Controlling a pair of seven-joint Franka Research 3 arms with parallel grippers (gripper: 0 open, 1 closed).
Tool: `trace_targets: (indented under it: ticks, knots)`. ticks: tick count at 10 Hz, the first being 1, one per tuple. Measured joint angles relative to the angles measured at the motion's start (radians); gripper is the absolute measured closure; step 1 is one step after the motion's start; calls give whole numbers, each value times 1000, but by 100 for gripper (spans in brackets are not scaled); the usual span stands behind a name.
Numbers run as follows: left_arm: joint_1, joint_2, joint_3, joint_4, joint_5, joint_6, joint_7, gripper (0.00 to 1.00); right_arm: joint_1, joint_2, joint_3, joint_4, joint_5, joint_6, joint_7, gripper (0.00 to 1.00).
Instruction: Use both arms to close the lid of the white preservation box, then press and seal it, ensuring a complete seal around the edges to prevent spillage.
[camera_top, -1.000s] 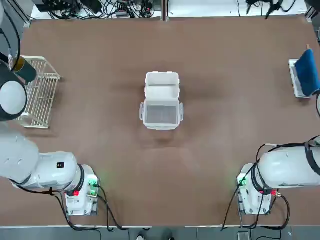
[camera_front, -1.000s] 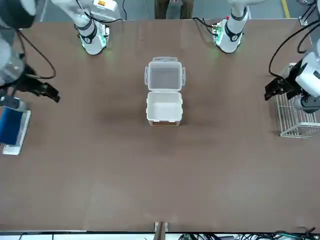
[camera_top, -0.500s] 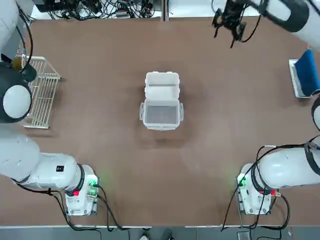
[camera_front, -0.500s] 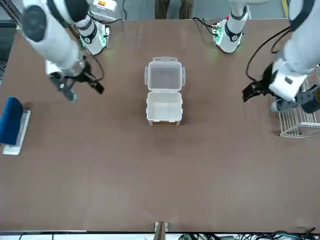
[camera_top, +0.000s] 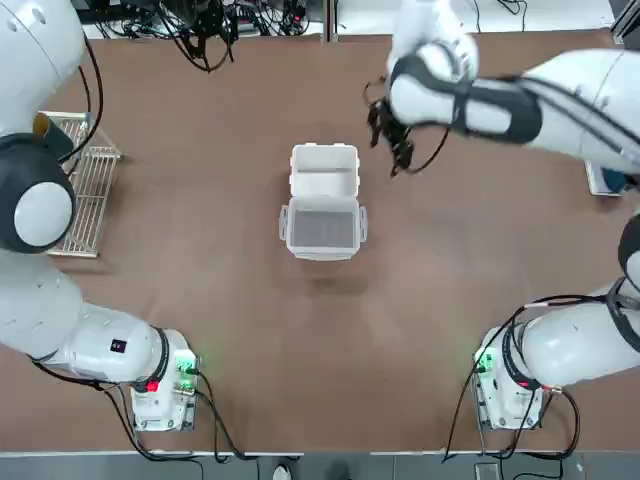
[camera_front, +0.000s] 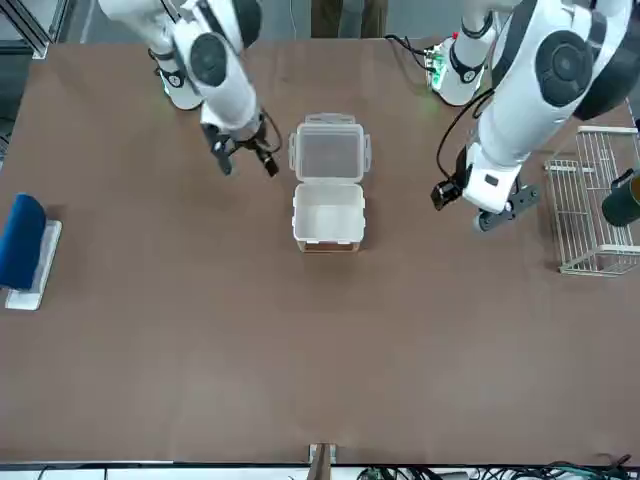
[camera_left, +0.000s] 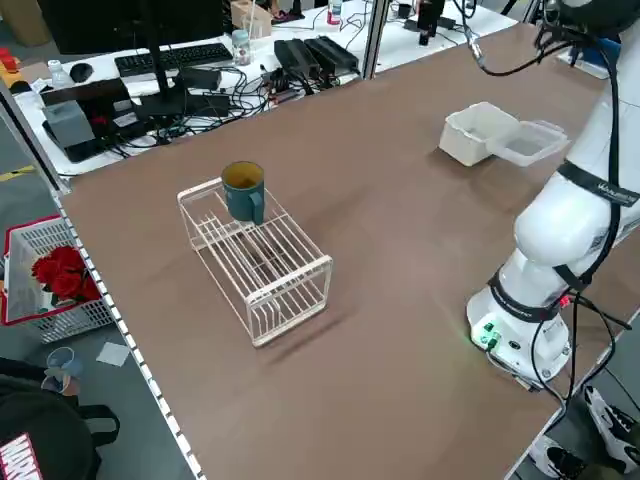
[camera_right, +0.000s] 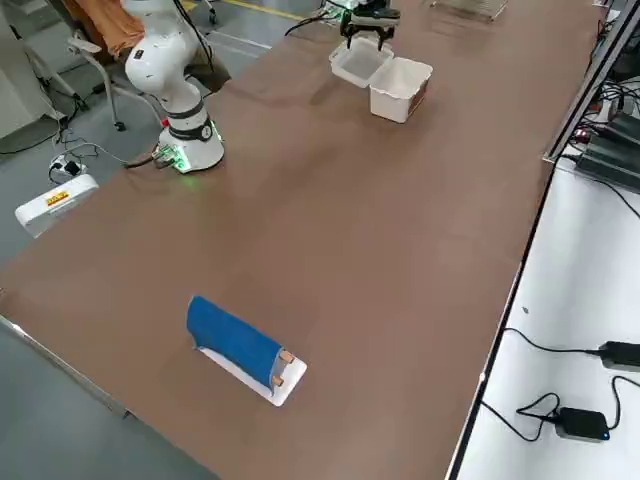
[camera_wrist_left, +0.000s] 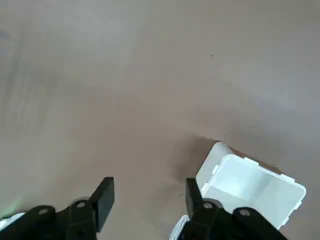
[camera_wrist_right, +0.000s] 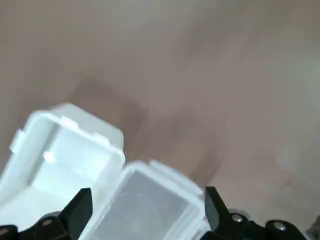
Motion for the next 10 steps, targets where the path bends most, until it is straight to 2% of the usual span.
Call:
trace_targets:
  ticks: [2, 5, 6, 10]
  knots:
    - [7, 0, 1, -9, -26, 11, -14, 42, 114, 6, 30, -58, 1, 136, 193, 1]
    - [6, 0, -6, -51, -57, 84, -48, 89, 241, 55, 49, -133, 1, 314, 383, 2]
    - [4, 2, -19, -73, -58, 100, -52, 99, 258, 77, 49, -138, 1, 348, 408, 2]
    - [3, 4, -41, -113, -75, 106, -80, 99, 294, 143, 49, -139, 0, 432, 458, 7]
